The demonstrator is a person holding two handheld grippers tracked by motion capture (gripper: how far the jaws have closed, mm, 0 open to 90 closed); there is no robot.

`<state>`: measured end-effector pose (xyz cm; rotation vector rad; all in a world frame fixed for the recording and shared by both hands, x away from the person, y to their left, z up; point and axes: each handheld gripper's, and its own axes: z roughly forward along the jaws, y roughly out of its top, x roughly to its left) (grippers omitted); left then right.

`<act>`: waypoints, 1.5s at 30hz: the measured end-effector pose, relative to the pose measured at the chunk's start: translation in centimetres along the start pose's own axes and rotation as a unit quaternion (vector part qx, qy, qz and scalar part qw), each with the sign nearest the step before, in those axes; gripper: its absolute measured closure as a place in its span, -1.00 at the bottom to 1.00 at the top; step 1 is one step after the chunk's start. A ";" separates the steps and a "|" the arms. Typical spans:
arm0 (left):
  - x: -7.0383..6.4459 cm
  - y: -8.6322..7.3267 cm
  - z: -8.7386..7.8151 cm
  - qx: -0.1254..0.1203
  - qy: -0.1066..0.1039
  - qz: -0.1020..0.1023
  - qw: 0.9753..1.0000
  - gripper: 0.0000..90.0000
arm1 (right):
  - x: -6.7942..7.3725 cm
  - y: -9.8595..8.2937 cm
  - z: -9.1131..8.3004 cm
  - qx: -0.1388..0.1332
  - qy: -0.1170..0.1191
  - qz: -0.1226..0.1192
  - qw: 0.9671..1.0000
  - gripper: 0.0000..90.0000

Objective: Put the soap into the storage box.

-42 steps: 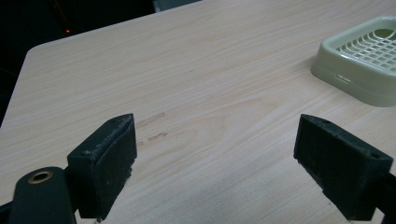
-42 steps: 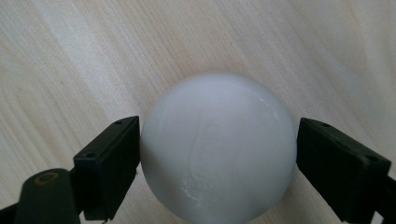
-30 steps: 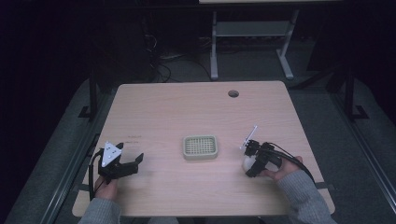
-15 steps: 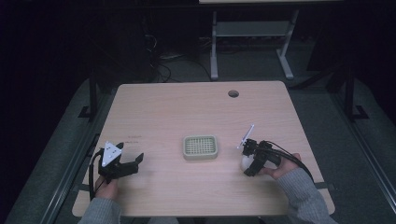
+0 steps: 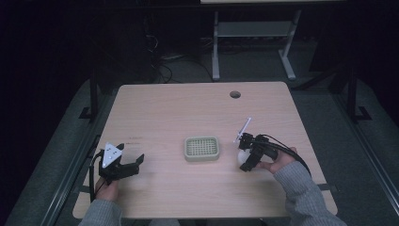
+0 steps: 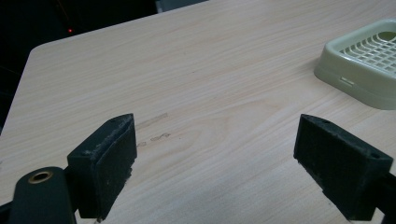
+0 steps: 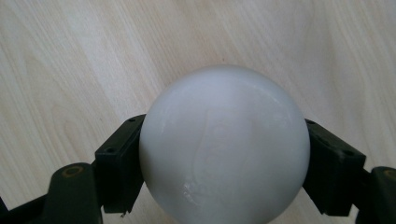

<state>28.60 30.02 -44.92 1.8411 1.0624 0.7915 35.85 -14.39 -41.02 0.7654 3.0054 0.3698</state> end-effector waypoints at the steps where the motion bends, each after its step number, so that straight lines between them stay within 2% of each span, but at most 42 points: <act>1: 0.0 0.0 0.0 0.000 0.000 -0.001 1.000 -0.72 | 0.0 0.1 0.0 -0.001 0.001 -0.001 1.000 -0.47; 16: 0.0 0.0 0.1 0.000 0.001 -0.004 1.000 -0.72 | -0.2 2.4 -0.7 -0.008 0.009 -0.013 1.000 -0.47; 45: 0.1 0.0 0.0 0.000 0.002 -0.006 1.000 -0.72 | 0.5 6.2 -0.9 -0.009 0.004 -0.045 0.999 -0.47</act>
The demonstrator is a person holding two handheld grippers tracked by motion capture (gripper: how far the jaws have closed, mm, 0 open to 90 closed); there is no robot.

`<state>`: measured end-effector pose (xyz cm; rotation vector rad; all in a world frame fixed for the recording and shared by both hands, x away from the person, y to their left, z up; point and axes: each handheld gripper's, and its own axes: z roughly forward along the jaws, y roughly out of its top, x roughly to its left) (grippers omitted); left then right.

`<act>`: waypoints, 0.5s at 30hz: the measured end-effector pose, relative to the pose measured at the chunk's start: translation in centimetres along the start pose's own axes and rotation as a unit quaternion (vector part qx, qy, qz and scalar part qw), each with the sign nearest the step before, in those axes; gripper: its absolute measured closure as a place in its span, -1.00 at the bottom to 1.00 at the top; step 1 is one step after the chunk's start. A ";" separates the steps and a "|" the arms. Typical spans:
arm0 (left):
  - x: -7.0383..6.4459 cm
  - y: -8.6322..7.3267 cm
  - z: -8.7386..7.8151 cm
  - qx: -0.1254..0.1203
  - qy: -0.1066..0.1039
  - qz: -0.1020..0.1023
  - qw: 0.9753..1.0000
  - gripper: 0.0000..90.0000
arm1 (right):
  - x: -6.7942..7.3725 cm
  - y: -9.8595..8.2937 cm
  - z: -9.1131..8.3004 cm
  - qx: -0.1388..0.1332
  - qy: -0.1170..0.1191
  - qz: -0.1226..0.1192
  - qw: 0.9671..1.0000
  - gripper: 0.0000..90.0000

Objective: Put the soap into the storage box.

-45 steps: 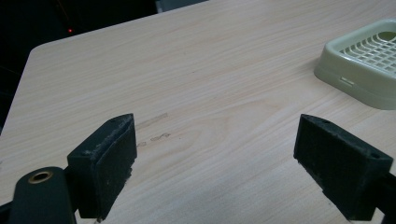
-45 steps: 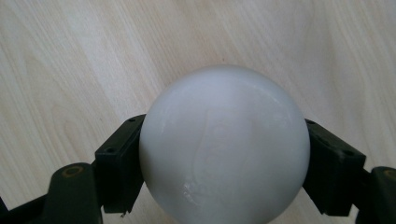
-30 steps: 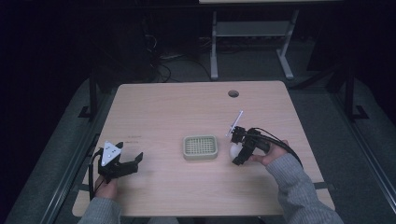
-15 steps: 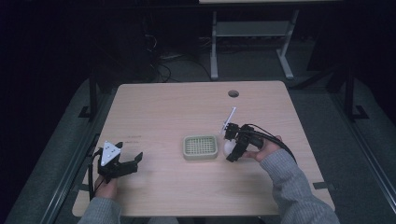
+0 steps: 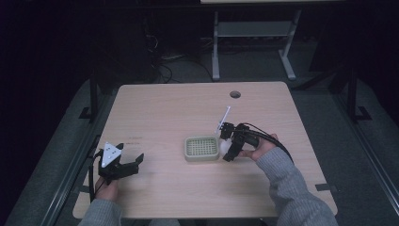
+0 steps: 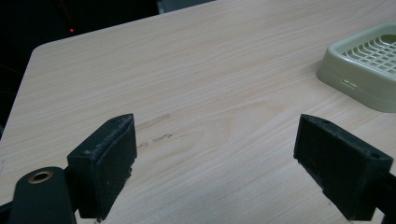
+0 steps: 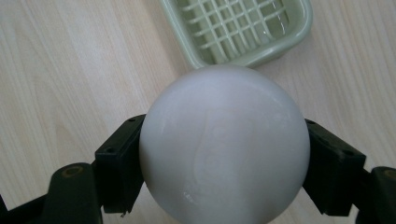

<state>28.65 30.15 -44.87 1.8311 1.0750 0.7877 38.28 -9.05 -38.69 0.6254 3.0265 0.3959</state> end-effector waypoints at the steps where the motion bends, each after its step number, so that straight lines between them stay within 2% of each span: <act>1: 0.0 0.0 0.0 0.000 0.000 0.000 1.000 -0.72 | 0.0 0.2 0.0 0.000 -0.001 -0.002 1.000 -0.47; 15: 0.0 0.0 0.0 -0.001 0.000 0.000 1.000 -0.72 | 0.1 2.3 0.2 0.002 0.000 -0.018 1.000 -0.47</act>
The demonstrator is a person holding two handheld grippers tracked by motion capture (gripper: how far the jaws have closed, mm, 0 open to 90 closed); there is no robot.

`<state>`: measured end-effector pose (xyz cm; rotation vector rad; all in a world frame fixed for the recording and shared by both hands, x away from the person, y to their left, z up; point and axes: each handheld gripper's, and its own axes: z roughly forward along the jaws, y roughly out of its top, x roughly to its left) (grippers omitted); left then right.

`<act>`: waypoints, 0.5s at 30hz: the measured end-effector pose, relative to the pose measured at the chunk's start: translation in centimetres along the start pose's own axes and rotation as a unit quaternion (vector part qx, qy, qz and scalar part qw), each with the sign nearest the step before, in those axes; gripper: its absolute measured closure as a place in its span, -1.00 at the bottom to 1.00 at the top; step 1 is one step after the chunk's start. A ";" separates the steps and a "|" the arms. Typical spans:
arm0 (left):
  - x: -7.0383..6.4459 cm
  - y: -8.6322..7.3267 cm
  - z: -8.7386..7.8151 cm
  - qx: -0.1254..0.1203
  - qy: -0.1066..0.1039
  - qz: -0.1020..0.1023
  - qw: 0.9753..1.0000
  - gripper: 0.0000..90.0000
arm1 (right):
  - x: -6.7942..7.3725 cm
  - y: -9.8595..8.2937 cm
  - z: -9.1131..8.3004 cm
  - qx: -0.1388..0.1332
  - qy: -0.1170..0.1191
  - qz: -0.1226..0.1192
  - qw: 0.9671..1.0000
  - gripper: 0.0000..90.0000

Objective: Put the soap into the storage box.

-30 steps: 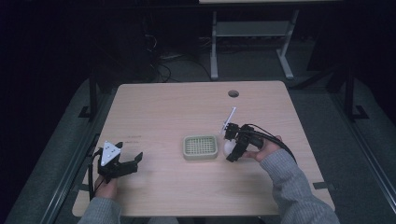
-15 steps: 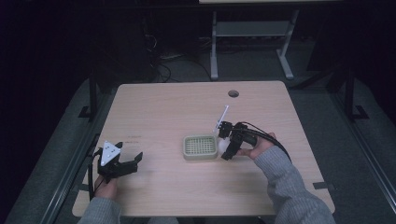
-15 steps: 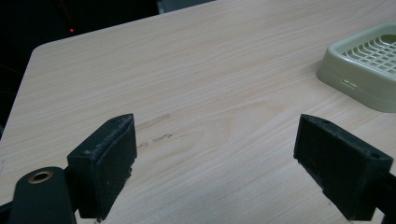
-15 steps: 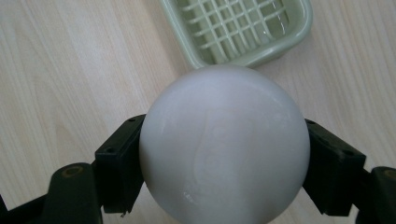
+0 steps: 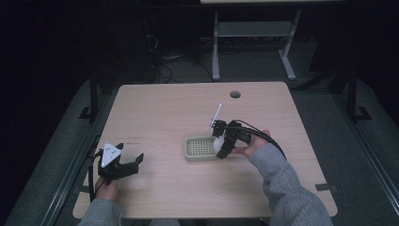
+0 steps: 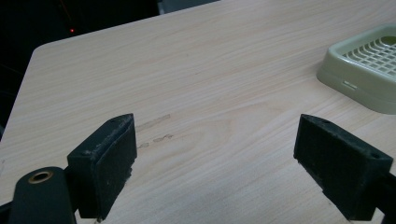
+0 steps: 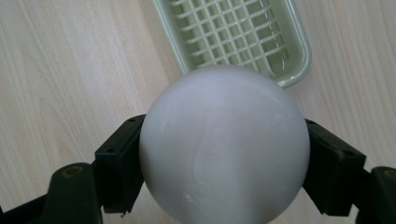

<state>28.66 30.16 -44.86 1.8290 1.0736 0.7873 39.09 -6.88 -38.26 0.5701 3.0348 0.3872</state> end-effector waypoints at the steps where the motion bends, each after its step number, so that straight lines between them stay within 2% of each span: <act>1: 0.0 0.0 0.0 -0.001 -0.001 0.000 1.000 -0.71 | 0.0 0.2 0.0 0.001 0.001 -0.002 1.000 -0.47; 15: 0.0 0.0 0.0 -0.003 0.001 -0.002 1.000 -0.72 | -0.1 1.8 0.5 0.005 0.005 -0.012 1.000 -0.47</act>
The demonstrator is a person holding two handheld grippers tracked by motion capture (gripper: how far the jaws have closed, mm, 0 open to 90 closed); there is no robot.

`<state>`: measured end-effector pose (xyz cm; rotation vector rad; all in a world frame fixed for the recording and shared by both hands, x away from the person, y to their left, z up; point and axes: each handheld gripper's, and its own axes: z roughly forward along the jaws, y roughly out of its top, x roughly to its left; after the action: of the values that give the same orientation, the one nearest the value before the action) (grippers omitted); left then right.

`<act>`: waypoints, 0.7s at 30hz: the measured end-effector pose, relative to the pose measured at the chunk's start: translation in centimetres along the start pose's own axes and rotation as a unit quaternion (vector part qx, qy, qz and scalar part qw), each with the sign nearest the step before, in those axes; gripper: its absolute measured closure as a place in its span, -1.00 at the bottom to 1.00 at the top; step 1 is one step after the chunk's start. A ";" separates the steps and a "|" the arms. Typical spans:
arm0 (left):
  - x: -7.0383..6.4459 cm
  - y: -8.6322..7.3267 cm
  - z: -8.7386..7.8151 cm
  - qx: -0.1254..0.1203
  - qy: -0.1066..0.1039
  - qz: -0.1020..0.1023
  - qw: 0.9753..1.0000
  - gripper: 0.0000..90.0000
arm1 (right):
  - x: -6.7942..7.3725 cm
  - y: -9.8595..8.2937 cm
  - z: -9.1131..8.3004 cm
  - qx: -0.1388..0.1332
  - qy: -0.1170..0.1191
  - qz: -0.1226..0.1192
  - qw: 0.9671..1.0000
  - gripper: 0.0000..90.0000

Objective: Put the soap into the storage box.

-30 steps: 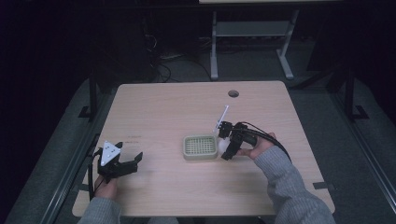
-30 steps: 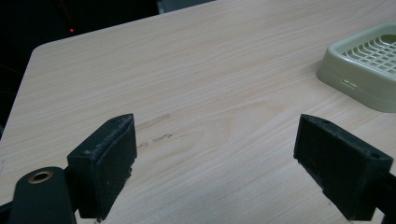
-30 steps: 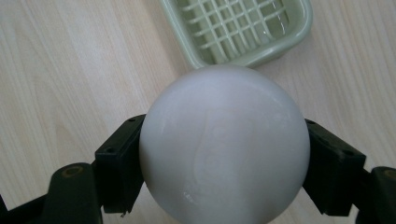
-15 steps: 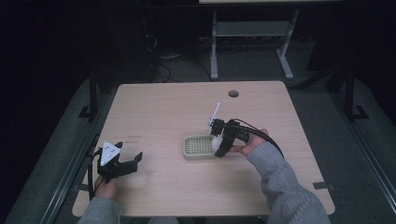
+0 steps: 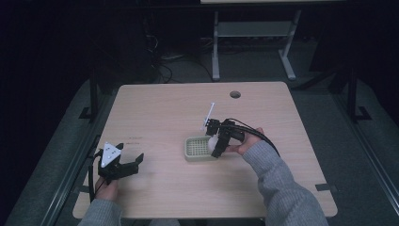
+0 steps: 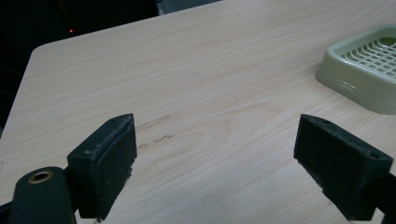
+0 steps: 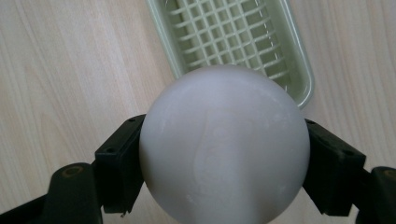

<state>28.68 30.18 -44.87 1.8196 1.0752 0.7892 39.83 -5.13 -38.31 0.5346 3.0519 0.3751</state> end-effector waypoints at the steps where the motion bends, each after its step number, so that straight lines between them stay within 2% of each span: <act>1: 0.0 0.0 0.0 0.001 0.000 -0.001 1.000 -0.72 | 0.0 0.2 0.0 0.000 0.000 -0.001 1.000 -0.47; 11: 0.1 0.0 0.0 0.001 0.001 -0.002 1.000 -0.72 | 0.1 1.9 0.5 -0.001 0.006 -0.012 1.000 -0.47; 21: 0.1 0.0 0.0 0.001 0.002 -0.003 1.000 -0.72 | -0.1 3.0 1.3 0.000 0.013 -0.013 1.000 -0.47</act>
<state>28.69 30.26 -44.83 1.8175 1.0830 0.7886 40.97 -2.14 -38.87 0.4942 3.0806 0.3856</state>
